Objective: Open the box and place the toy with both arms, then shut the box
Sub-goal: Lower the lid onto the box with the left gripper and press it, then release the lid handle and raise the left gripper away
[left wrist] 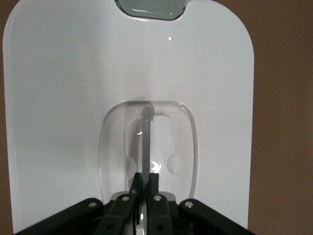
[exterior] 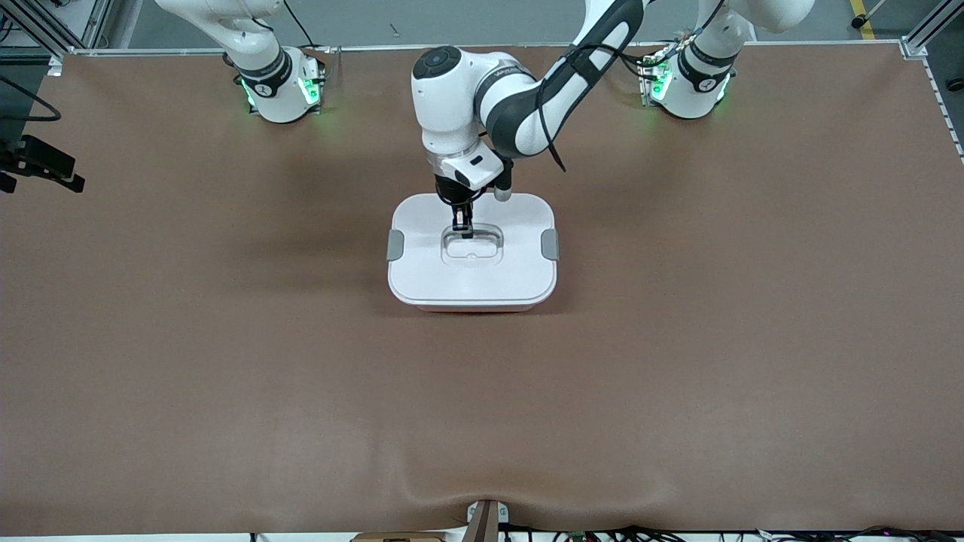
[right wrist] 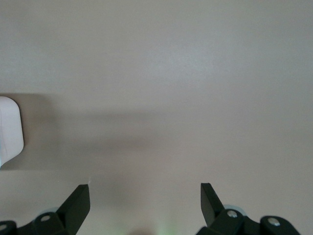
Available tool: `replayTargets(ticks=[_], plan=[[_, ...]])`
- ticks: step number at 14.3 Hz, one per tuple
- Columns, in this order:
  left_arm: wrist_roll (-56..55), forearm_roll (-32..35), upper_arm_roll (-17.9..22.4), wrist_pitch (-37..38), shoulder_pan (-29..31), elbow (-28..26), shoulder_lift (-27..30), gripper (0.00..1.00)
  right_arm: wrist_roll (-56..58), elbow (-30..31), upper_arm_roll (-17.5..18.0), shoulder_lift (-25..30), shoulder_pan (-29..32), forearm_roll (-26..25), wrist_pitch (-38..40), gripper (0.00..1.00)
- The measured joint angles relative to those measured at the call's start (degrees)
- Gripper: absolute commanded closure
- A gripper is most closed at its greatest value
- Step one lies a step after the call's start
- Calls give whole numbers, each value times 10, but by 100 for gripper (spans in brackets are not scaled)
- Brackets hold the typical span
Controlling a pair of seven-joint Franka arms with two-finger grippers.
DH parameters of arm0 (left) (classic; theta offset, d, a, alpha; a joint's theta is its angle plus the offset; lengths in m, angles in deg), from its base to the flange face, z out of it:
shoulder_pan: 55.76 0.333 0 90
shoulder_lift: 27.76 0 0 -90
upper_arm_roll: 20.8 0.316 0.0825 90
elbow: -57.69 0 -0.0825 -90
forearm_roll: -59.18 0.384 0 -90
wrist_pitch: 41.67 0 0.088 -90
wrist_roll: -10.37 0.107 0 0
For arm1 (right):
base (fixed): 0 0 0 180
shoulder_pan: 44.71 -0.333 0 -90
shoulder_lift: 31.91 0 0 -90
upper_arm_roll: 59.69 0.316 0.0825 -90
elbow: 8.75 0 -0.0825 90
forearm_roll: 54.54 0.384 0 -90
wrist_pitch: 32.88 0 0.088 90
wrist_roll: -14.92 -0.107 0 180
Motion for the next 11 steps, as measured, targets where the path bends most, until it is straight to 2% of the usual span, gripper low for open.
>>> replayTargets(ticks=[2,3,4,5,6,11], plan=[[0,0,0,0,0,0,-1,100,0,0,0,0,0,0,0,0],[0,0,0,0,0,0,-1,82,0,0,0,0,0,0,0,0],[0,2,0,0,0,0,-1,42,0,0,0,0,0,0,0,0],[3,7,0,0,0,-1,-2,7,0,0,0,0,0,0,0,0],[5,13,0,0,0,-2,-5,0,0,0,0,0,0,0,0,0],[26,23,-2,30,-10,7,0,0,0,0,1,0,0,0,0,0]])
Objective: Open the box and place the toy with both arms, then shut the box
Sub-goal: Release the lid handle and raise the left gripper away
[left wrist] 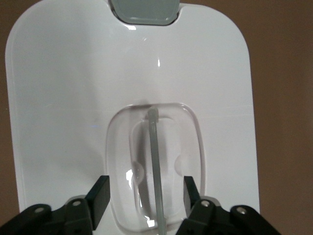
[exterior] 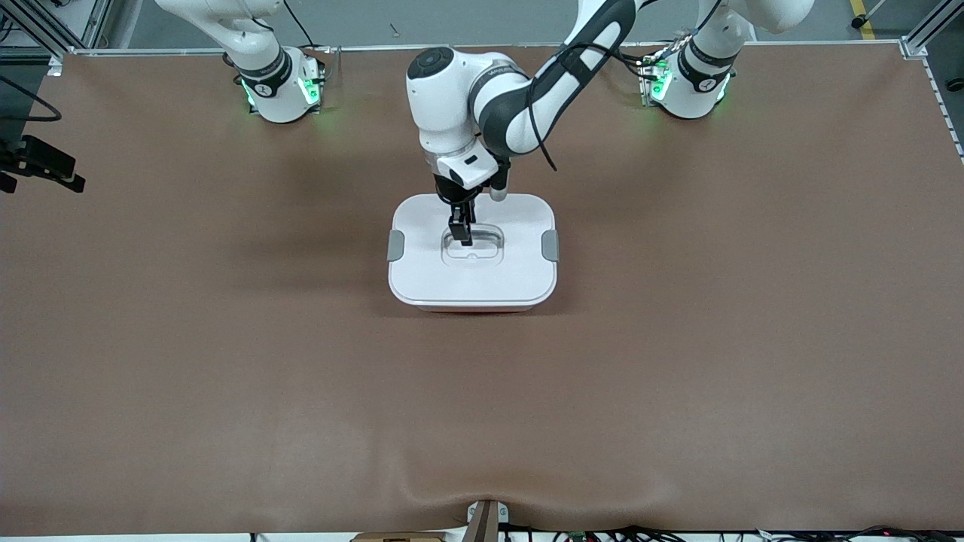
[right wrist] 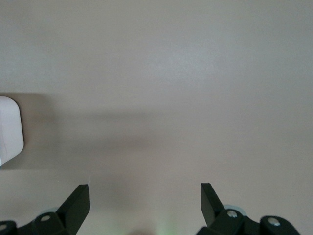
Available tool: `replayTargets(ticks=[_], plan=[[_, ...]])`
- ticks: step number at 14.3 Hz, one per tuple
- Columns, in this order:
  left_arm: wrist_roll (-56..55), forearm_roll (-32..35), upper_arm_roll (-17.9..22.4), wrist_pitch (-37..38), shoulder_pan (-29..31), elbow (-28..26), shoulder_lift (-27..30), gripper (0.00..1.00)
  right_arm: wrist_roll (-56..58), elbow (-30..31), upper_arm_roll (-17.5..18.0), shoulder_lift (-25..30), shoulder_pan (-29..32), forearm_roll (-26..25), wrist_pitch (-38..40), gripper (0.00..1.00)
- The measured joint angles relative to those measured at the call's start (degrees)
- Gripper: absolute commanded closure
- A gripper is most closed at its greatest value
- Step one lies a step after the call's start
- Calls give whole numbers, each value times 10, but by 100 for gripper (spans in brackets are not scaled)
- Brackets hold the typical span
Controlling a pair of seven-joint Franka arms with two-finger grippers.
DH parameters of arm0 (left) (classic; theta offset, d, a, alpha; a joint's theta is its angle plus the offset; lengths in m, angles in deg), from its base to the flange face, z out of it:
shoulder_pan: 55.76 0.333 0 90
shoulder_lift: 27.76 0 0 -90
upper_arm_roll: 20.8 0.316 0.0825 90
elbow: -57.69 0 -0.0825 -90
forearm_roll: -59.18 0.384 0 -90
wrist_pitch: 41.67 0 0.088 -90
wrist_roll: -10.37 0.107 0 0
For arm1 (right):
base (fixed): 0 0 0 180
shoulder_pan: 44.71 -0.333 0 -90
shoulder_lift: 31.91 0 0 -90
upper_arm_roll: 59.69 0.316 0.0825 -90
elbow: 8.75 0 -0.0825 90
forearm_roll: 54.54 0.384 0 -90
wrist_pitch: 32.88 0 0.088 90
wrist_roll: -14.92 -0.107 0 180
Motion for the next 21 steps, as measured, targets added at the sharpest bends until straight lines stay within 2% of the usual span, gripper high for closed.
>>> replayTargets(ticks=[3,8,16,21], plan=[[27,-11,0,41,2,4,38,0,0,0,0,0,0,0,0,0],[186,-89,2,120,45,5,117,0,0,0,1,0,0,0,0,0],[576,-208,6,189,229,5,210,0,0,0,2,-1,0,0,2,0],[807,-230,6,223,333,4,223,0,0,1,3,-1,0,0,4,0]])
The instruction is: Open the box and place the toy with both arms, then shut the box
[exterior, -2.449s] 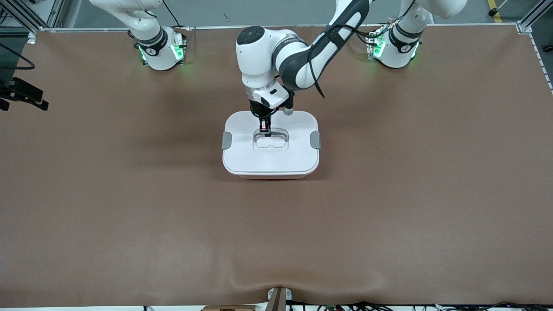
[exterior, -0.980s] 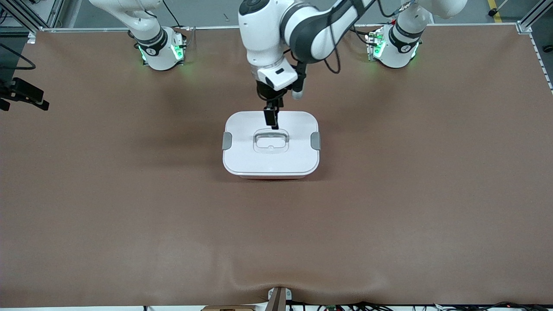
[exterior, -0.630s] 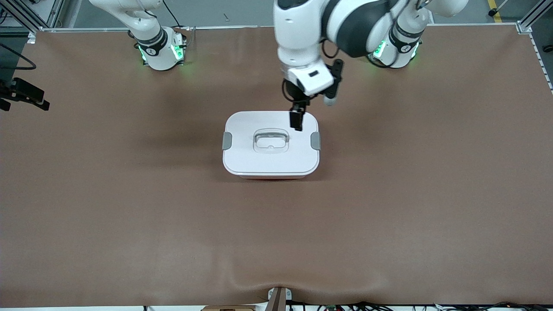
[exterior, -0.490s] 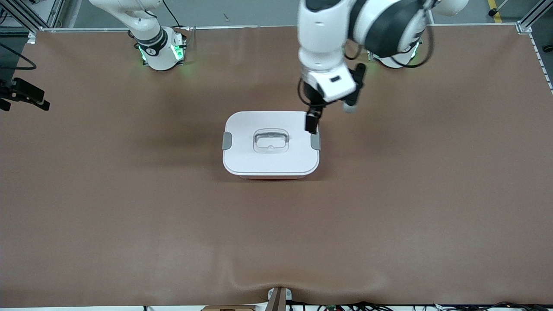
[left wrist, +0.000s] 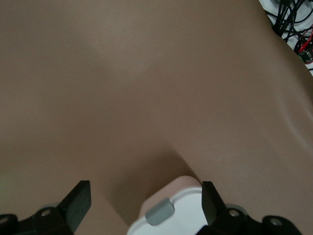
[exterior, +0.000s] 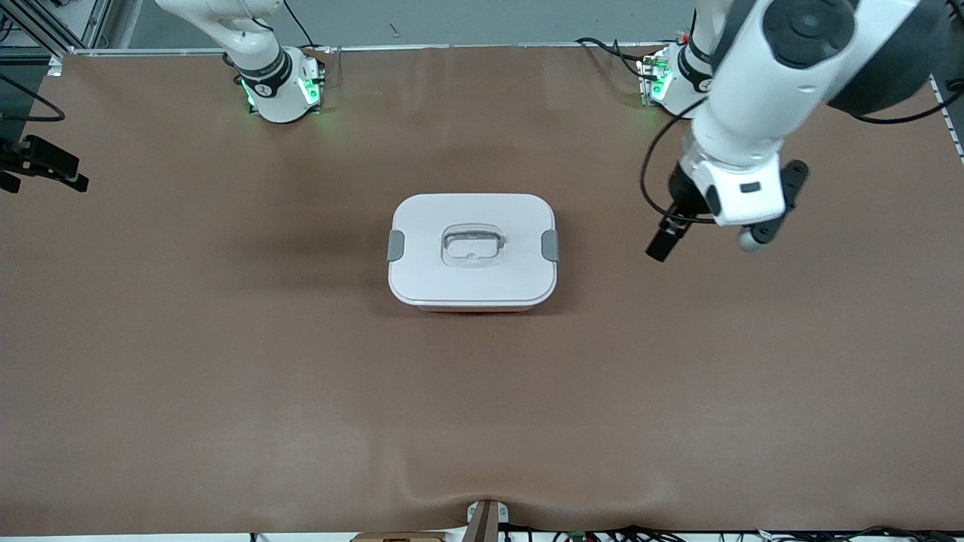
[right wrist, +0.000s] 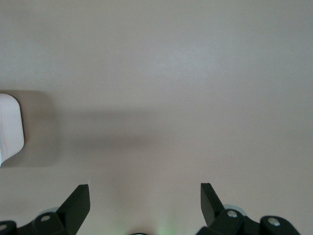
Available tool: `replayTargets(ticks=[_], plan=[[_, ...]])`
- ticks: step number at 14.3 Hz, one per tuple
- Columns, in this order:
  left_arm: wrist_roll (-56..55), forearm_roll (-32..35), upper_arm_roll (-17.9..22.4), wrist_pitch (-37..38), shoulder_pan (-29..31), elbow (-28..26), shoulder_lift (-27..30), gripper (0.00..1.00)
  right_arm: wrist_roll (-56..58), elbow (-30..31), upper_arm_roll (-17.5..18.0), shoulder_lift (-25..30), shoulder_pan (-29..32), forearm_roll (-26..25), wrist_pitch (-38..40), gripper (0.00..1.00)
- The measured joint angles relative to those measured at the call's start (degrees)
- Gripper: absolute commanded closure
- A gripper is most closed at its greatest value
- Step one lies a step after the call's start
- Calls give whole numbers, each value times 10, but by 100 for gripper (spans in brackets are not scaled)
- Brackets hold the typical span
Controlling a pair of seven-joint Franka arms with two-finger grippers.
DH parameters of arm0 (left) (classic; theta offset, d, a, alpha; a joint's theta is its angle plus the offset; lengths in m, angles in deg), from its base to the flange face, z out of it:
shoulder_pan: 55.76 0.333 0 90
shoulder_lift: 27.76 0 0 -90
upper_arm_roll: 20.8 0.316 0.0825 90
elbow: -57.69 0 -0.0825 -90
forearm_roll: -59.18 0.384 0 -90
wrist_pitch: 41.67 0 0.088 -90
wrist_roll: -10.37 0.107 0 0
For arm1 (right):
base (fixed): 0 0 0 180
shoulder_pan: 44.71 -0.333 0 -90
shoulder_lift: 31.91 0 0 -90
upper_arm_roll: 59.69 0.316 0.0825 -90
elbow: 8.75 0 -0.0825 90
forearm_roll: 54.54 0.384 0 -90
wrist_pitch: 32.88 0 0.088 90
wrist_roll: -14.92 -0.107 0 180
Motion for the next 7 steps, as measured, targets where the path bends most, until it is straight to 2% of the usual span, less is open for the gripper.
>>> replayTargets(ticks=[4,7], plan=[[186,-1,0,21,67,2,0,0,0,3,1,0,0,0,0,0],[292,-1,2,44,94,22,2,0,0,3,1,0,0,0,0,0]])
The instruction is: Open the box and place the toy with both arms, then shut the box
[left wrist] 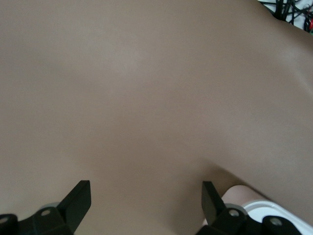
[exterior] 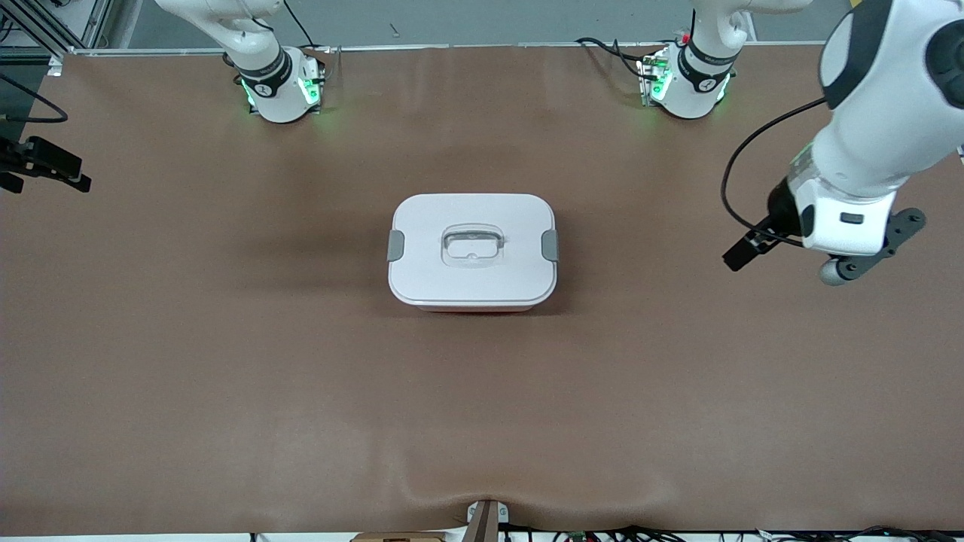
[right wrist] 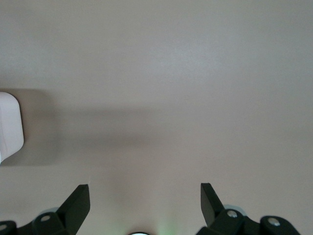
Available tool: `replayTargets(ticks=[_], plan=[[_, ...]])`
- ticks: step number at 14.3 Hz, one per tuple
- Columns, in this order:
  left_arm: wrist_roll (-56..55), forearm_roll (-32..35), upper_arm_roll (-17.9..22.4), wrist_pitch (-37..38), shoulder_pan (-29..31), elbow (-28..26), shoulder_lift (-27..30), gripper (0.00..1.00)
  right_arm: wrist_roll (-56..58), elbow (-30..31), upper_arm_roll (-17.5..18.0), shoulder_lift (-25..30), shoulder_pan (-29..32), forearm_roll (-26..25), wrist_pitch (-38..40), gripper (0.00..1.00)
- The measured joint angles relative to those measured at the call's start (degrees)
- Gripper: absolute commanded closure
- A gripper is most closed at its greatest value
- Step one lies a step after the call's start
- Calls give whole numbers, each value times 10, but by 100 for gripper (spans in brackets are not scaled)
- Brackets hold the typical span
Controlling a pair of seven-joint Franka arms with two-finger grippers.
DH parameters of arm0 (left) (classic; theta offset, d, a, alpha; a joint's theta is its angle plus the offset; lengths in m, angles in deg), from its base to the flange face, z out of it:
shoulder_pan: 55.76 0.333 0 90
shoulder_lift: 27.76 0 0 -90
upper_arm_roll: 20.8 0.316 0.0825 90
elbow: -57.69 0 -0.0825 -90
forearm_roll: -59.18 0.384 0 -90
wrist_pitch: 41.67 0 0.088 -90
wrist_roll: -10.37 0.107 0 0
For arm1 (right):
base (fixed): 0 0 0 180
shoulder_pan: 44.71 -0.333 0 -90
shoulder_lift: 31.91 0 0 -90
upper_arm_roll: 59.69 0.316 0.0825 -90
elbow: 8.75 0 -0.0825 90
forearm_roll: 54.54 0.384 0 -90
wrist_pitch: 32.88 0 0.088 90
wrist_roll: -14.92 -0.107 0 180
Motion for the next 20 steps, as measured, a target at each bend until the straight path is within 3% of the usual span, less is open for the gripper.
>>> replayTargets(ticks=[9,15,20], plan=[[239,1,49,74,1,29,26,0,0,1,0,0,0,0,0,0],[341,-5,64,111,45,-16,88,0,0,2,0,0,0,0,0,0],[364,-8,-9,111,106,-40,111,0,0,3,0,0,0,0,0,0]])
